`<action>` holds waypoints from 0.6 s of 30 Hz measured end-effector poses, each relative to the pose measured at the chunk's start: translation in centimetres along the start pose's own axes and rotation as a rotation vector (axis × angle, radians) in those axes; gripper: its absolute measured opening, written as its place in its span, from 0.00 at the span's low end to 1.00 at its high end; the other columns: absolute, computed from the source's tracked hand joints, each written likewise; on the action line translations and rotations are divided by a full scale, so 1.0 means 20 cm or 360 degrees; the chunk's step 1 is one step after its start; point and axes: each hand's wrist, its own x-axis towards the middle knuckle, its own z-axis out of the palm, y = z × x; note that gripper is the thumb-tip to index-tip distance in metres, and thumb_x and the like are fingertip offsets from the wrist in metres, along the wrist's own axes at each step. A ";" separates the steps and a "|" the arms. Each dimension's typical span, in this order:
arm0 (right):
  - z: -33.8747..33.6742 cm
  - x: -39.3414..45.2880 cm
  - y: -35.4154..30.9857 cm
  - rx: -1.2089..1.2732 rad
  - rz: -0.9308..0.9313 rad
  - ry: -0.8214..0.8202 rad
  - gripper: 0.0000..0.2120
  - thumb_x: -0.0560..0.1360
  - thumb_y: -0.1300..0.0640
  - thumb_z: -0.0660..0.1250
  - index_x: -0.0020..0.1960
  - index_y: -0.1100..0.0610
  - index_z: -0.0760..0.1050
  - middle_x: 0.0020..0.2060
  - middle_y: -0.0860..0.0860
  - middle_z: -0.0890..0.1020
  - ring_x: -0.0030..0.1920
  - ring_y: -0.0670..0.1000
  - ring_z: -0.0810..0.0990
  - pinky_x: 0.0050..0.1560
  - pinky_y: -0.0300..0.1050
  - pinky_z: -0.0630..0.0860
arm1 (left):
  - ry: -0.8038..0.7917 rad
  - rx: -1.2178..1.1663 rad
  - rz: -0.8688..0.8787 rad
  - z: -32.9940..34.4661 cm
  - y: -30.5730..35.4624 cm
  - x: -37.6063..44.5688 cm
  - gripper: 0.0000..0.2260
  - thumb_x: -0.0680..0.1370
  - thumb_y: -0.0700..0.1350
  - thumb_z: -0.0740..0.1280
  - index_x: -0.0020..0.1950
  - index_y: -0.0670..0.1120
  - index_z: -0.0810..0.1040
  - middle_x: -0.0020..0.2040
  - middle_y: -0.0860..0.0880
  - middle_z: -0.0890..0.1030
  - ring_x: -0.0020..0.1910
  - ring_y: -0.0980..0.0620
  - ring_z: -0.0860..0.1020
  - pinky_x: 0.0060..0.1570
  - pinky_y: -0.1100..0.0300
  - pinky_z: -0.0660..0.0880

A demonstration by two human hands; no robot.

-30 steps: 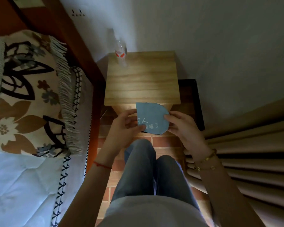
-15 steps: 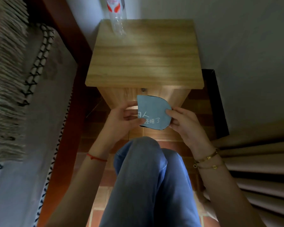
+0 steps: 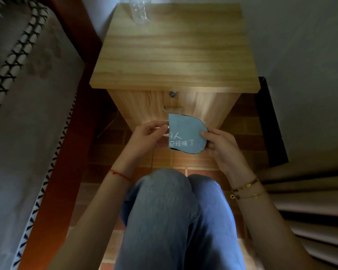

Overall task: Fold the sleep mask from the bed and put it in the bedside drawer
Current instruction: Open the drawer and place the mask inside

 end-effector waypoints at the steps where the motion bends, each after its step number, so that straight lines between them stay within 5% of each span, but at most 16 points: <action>1: 0.00 0.01 0.00 0.0000 -0.0005 0.0026 0.08 0.74 0.67 0.66 0.42 0.55 0.78 0.44 0.53 0.84 0.45 0.49 0.83 0.35 0.37 0.80 | 0.0005 -0.0030 -0.0049 0.00 0.00 0.04 0.13 0.80 0.44 0.63 0.63 0.42 0.78 0.55 0.45 0.84 0.50 0.49 0.85 0.44 0.61 0.82; 10: -0.06 0.13 -0.01 -0.0065 -0.0043 0.0138 0.08 0.74 0.66 0.67 0.41 0.55 0.78 0.44 0.54 0.84 0.47 0.51 0.83 0.41 0.43 0.82 | 0.0219 -0.0209 -0.0462 0.08 -0.06 0.49 0.19 0.80 0.46 0.64 0.67 0.37 0.73 0.62 0.40 0.80 0.55 0.43 0.81 0.38 0.61 0.80; 13: -0.08 0.13 -0.01 -0.0025 -0.0059 0.0147 0.09 0.73 0.67 0.67 0.40 0.53 0.78 0.41 0.51 0.84 0.43 0.48 0.84 0.35 0.39 0.82 | 0.0259 -0.0383 -0.0450 0.10 -0.08 0.56 0.17 0.80 0.44 0.63 0.63 0.34 0.74 0.56 0.40 0.81 0.49 0.46 0.81 0.36 0.62 0.79; 18: -0.11 0.12 0.00 -0.0043 -0.0054 0.0148 0.09 0.73 0.66 0.67 0.40 0.53 0.77 0.42 0.52 0.84 0.44 0.49 0.83 0.38 0.40 0.81 | 0.0377 -0.0497 -0.0449 0.11 -0.11 0.62 0.07 0.80 0.41 0.64 0.44 0.39 0.77 0.40 0.45 0.79 0.38 0.53 0.79 0.35 0.66 0.80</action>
